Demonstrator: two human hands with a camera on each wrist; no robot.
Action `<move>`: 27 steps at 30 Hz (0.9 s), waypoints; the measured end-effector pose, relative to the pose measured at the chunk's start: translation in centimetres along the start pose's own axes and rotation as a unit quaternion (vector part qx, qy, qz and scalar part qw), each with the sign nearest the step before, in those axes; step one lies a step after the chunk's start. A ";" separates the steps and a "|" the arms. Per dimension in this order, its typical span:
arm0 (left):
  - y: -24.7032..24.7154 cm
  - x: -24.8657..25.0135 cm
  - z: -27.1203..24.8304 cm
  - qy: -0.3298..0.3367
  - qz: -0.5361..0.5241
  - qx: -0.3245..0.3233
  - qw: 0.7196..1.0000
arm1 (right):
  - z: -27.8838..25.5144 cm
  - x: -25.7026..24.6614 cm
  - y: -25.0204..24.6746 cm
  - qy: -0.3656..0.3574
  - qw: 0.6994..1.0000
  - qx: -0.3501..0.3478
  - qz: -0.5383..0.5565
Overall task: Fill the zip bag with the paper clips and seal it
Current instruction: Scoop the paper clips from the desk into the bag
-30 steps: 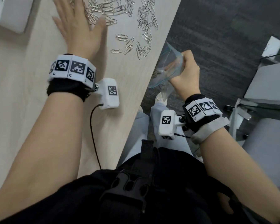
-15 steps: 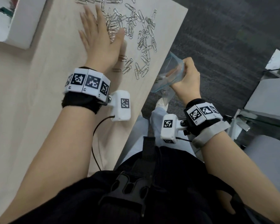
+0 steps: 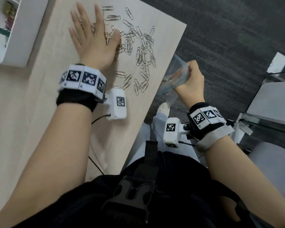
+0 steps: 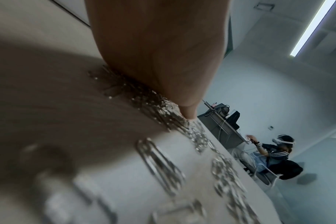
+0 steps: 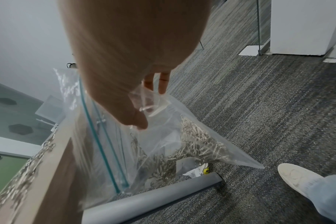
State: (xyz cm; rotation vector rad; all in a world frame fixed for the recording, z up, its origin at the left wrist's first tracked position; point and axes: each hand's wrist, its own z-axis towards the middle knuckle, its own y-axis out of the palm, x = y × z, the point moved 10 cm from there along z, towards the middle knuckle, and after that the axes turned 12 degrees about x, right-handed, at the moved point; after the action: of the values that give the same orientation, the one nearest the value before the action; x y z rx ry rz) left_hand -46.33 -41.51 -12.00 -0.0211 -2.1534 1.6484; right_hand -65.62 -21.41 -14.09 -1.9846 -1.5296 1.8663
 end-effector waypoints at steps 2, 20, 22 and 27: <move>0.7 0.8 -1.5 0.010 -0.011 -0.027 1.000 | 0.0 -0.2 0.0 0.000 1.000 0.002 0.003; -2.2 4.5 -0.3 0.040 -0.032 0.155 0.987 | 0.5 0.5 -0.1 -0.001 1.000 0.017 -0.018; -1.9 4.5 -1.2 0.030 -0.007 0.137 0.990 | 0.4 0.5 0.0 0.003 1.000 0.012 -0.008; -2.5 6.2 -1.6 0.056 -0.053 0.159 0.984 | 0.4 0.4 0.1 0.001 1.000 0.002 0.002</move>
State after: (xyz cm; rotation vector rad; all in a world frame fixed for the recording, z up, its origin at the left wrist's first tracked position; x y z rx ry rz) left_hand -50.80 -39.12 -7.41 0.0925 -1.7568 1.8613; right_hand -65.98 -21.43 -14.53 -1.9872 -1.5225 1.8674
